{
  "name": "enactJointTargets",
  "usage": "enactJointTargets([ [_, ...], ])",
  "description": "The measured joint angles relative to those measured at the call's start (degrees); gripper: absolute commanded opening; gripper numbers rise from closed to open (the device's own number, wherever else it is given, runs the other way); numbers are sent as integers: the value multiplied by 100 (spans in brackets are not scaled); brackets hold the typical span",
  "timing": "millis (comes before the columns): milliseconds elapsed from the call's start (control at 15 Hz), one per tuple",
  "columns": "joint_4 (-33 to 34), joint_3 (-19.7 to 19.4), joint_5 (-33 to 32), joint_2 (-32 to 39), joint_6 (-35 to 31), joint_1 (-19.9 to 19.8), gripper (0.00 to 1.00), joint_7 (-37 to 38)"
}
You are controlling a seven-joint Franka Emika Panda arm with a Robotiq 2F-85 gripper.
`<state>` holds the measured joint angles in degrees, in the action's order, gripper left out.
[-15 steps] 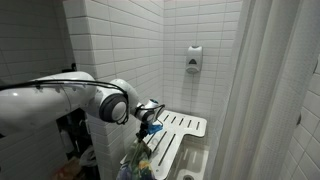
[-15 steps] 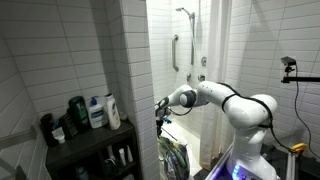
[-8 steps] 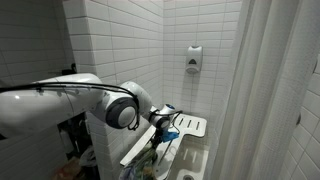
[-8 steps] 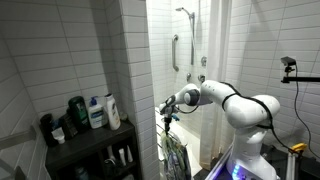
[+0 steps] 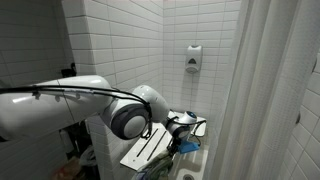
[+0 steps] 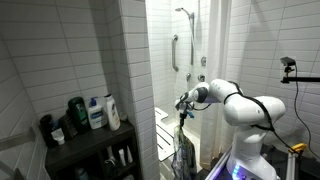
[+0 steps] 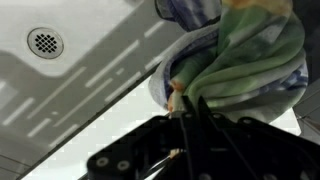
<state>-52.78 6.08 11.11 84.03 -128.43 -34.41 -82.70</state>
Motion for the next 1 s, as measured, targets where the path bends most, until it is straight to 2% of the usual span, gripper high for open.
enactJointTargets([
  [267,1,60,0,0,-9,162,2,0],
  [733,-70,110,-40,2,54,1153,2,9],
  [1000,-211,97,-74,6,143,1447,2,16],
])
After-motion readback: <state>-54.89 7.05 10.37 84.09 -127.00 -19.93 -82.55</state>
